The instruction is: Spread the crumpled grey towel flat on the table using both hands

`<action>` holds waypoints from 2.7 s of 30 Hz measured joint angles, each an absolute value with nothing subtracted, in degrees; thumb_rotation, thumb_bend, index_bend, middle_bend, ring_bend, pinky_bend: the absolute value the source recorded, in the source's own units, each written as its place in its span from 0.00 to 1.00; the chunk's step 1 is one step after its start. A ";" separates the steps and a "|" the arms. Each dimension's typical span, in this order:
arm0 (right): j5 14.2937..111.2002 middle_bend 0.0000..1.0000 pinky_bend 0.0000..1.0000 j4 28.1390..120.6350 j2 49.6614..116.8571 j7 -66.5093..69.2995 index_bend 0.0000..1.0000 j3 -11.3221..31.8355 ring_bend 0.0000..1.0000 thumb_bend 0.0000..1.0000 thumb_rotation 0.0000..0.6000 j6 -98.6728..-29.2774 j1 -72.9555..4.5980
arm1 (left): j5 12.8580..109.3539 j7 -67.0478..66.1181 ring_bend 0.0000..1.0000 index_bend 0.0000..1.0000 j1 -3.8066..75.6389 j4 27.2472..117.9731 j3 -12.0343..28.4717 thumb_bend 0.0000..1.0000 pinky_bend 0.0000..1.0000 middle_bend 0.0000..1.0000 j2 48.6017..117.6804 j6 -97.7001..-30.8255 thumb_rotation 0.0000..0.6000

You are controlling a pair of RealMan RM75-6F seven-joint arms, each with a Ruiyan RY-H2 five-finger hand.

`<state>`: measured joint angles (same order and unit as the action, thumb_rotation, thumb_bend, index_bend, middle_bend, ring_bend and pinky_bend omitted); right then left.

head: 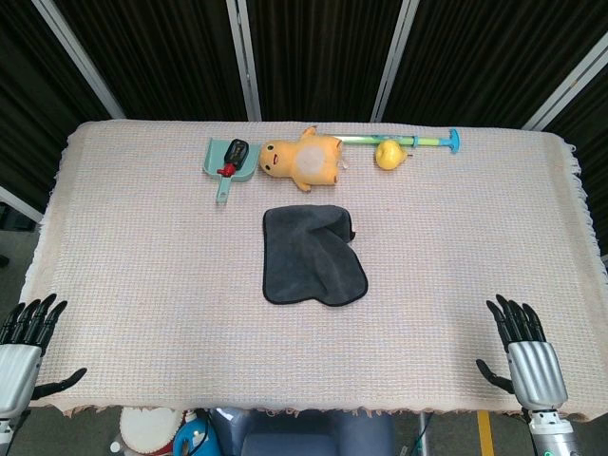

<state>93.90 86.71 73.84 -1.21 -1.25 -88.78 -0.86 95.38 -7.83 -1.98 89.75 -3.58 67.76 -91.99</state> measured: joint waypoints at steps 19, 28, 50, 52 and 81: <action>92.90 0.00 0.04 87.18 73.50 -1.44 0.00 -0.94 0.00 0.26 1.00 -88.00 -1.02 | 91.94 -5.19 0.00 0.00 -1.51 89.34 -0.64 0.00 0.00 0.00 66.09 -92.53 1.00; 92.78 0.00 0.04 86.98 73.32 -1.13 0.00 -0.78 0.00 0.26 1.00 -88.23 -0.96 | 91.31 -4.79 0.00 0.00 -1.34 89.35 -0.28 0.00 0.00 0.00 65.72 -92.27 1.00; 96.59 0.00 0.04 85.83 75.85 0.02 0.08 -0.58 0.00 0.26 1.00 -87.80 -3.54 | 91.78 -5.38 0.00 0.00 -1.40 89.09 -0.39 0.00 0.00 0.00 66.30 -92.62 1.00; 96.86 0.00 0.04 86.76 76.41 -0.31 0.07 -0.29 0.00 0.26 1.00 -86.89 -4.43 | 91.67 -5.68 0.00 0.00 -1.30 88.95 -0.28 0.00 0.00 0.00 66.52 -92.49 1.00; 82.05 0.00 0.04 79.45 104.96 -16.35 0.00 10.11 0.00 0.26 1.00 -68.76 -19.82 | 89.41 -7.26 0.00 0.00 -0.22 86.47 0.41 0.00 0.00 0.00 68.99 -90.00 1.00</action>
<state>82.05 79.45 104.96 -16.35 10.11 -68.76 -19.82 89.41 -7.26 -0.22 86.47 0.41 68.99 -90.00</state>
